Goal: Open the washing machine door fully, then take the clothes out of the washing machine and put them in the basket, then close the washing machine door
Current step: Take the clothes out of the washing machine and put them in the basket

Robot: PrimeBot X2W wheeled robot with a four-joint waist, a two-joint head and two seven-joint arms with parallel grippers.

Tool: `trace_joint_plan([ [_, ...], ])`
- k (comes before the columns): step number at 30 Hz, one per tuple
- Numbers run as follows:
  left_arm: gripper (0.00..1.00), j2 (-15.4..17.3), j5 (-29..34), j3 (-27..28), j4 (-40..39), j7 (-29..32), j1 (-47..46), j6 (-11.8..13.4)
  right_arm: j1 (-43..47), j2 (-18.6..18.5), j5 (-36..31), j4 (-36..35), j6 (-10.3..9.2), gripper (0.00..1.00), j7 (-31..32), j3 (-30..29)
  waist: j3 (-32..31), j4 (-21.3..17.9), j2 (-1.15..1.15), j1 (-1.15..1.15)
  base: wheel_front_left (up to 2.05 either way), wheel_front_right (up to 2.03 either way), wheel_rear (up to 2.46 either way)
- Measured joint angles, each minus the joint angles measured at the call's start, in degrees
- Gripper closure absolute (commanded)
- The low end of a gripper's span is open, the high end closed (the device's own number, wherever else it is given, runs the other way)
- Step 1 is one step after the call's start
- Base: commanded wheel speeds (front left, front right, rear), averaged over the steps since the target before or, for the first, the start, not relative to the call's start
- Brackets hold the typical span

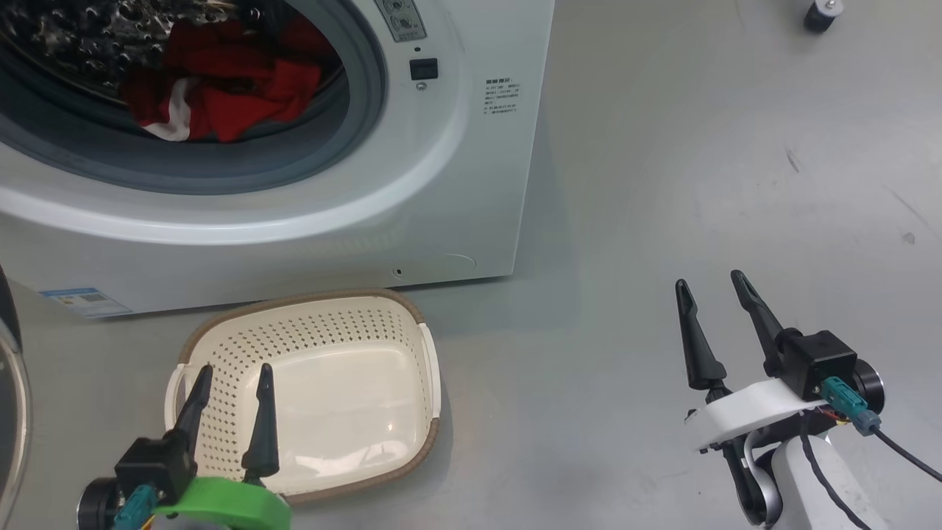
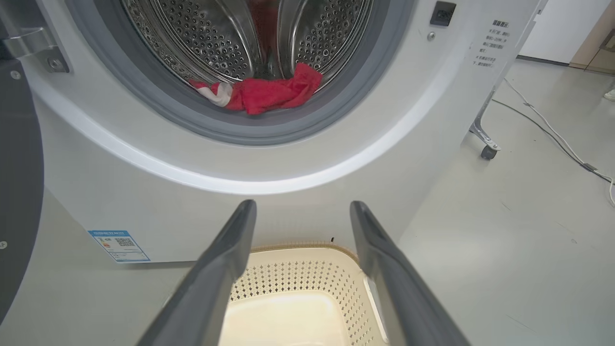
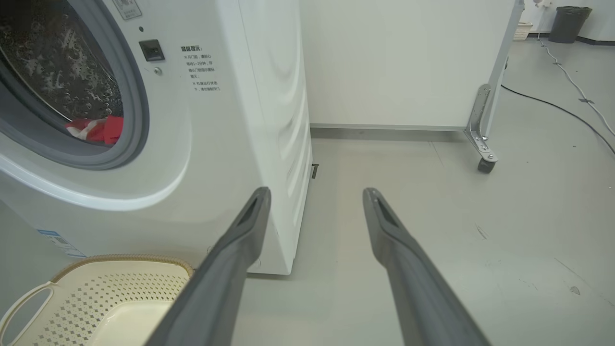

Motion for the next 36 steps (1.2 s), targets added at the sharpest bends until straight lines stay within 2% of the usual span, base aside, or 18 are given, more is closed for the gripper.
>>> trace_joint_plan([
  [13,0.00,0.2,-0.5,-0.3,5.1,0.0,-15.3,-1.3,-4.3,0.0,0.1,-0.3,0.00,0.00,0.0,1.3,7.7,-1.0,0.00,0.00,0.00,0.00,0.00],
  [24,0.00,4.0,1.5,0.5,7.7,3.7,-31.0,-1.3,-7.3,-0.1,1.1,-1.1,0.00,0.00,0.0,1.8,13.5,-2.3,0.00,0.00,0.00,0.00,0.00],
  [36,0.00,7.6,1.6,2.2,14.0,10.0,-44.2,-1.7,-9.9,-0.1,1.6,-1.3,0.01,0.00,0.0,3.4,19.1,-4.1,0.00,0.00,0.00,0.00,0.00],
])
